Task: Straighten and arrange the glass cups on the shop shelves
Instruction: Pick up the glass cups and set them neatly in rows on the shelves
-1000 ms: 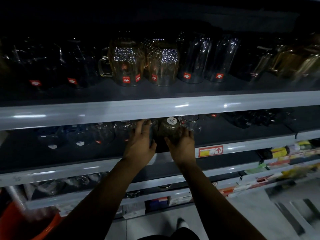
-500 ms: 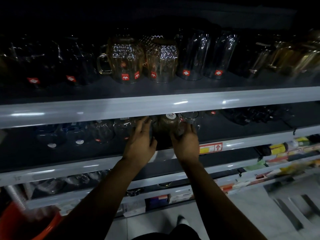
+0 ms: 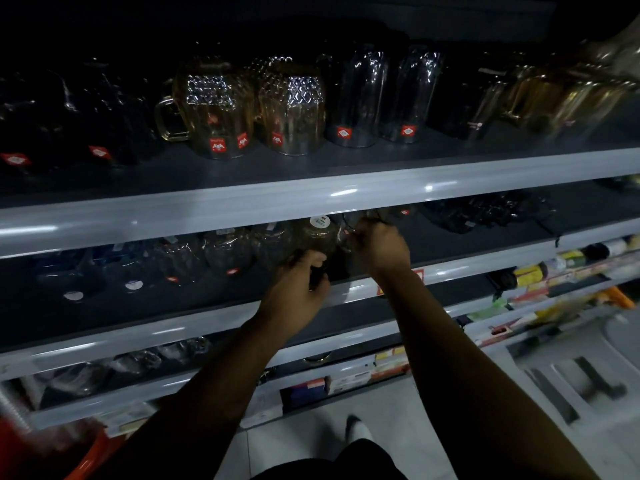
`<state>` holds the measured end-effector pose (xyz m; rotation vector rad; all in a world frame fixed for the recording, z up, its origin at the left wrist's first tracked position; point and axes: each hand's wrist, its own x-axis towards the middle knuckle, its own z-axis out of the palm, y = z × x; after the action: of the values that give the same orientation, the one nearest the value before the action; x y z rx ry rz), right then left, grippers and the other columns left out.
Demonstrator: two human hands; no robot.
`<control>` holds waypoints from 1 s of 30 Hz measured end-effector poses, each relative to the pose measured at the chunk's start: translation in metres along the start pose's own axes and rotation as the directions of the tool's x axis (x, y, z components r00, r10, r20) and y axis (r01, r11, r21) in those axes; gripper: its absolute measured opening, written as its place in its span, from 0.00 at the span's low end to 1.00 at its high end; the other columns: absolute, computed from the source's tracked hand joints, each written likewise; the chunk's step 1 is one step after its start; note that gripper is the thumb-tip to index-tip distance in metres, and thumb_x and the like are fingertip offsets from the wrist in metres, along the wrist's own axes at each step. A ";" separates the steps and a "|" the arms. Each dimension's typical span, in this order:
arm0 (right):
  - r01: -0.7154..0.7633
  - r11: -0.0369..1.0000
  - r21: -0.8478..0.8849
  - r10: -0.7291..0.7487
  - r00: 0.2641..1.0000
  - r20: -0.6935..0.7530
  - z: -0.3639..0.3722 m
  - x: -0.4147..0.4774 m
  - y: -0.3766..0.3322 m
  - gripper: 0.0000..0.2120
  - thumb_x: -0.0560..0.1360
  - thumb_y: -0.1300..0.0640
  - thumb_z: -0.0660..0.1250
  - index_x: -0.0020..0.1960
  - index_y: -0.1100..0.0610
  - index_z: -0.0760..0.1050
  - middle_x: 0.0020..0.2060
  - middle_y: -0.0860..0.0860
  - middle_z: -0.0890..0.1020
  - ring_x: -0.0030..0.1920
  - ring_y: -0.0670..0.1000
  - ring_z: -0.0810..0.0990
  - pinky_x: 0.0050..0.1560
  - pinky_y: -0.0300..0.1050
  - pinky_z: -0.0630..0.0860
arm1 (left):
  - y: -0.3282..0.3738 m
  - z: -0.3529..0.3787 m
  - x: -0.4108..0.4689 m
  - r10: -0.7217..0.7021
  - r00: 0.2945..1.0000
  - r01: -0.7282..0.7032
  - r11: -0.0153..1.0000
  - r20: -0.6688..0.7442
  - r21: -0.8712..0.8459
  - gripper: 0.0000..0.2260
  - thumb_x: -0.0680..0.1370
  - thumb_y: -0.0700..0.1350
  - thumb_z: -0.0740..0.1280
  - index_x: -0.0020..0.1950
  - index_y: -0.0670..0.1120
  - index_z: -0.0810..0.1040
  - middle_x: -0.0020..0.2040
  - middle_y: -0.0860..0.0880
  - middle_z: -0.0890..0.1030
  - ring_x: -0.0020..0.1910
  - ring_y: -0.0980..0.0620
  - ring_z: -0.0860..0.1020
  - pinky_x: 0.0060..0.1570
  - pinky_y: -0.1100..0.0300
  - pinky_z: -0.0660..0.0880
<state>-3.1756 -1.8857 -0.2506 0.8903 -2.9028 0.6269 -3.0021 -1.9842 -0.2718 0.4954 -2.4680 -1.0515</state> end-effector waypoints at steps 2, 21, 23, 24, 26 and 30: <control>0.046 0.991 0.125 -0.040 0.998 -0.052 0.003 -0.005 0.012 0.10 0.78 0.49 0.69 0.52 0.54 0.83 0.47 0.55 0.86 0.48 0.58 0.85 0.46 0.44 0.77 | 0.001 0.006 -0.001 -0.059 0.998 0.062 0.994 0.032 -0.090 0.13 0.78 0.42 0.70 0.63 0.48 0.77 0.56 0.51 0.80 0.54 0.53 0.79 0.56 0.57 0.78; -0.247 0.091 0.965 0.162 0.960 0.230 -0.021 -0.115 0.031 0.13 0.81 0.55 0.67 0.53 0.66 0.80 0.42 0.63 0.80 0.38 0.57 0.74 0.32 0.46 0.72 | 0.058 0.053 0.023 -0.399 0.820 0.547 0.335 0.410 -0.768 0.25 0.76 0.56 0.72 0.70 0.47 0.76 0.60 0.43 0.84 0.54 0.47 0.85 0.42 0.57 0.82; -0.316 0.063 0.947 0.156 0.940 0.303 -0.025 -0.115 0.036 0.11 0.80 0.55 0.68 0.54 0.63 0.82 0.46 0.64 0.83 0.40 0.58 0.74 0.37 0.48 0.76 | 0.055 0.052 0.025 -0.401 0.839 0.523 0.409 0.367 -0.748 0.28 0.73 0.57 0.76 0.70 0.53 0.73 0.62 0.43 0.83 0.54 0.46 0.85 0.46 0.52 0.83; -0.347 0.049 0.937 0.155 0.929 0.336 -0.029 -0.114 0.039 0.10 0.80 0.56 0.68 0.55 0.63 0.82 0.49 0.63 0.84 0.41 0.58 0.76 0.41 0.49 0.77 | 0.056 0.050 0.026 -0.405 0.847 0.511 0.442 0.345 -0.737 0.26 0.72 0.56 0.77 0.68 0.57 0.72 0.62 0.45 0.82 0.55 0.45 0.84 0.48 0.50 0.83; -0.359 0.034 0.933 0.154 0.924 0.350 -0.038 -0.111 0.047 0.09 0.80 0.60 0.66 0.55 0.63 0.82 0.51 0.62 0.85 0.44 0.60 0.80 0.47 0.51 0.79 | 0.060 0.044 0.028 -0.379 0.886 0.447 0.548 0.267 -0.707 0.19 0.75 0.52 0.75 0.61 0.61 0.71 0.60 0.49 0.80 0.55 0.49 0.82 0.49 0.55 0.82; -0.257 0.224 0.940 0.216 0.954 0.209 -0.049 -0.094 0.060 0.10 0.77 0.66 0.70 0.58 0.61 0.80 0.49 0.56 0.85 0.45 0.53 0.84 0.41 0.44 0.81 | 0.065 0.035 0.034 -0.244 0.958 0.286 0.775 0.150 -0.563 0.24 0.75 0.46 0.75 0.69 0.49 0.72 0.55 0.57 0.78 0.51 0.63 0.77 0.43 0.76 0.74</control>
<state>-3.1334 -1.7718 -0.2418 0.3595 -2.3716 2.6193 -3.0590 -1.9368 -0.2376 0.6173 -1.9980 -1.8798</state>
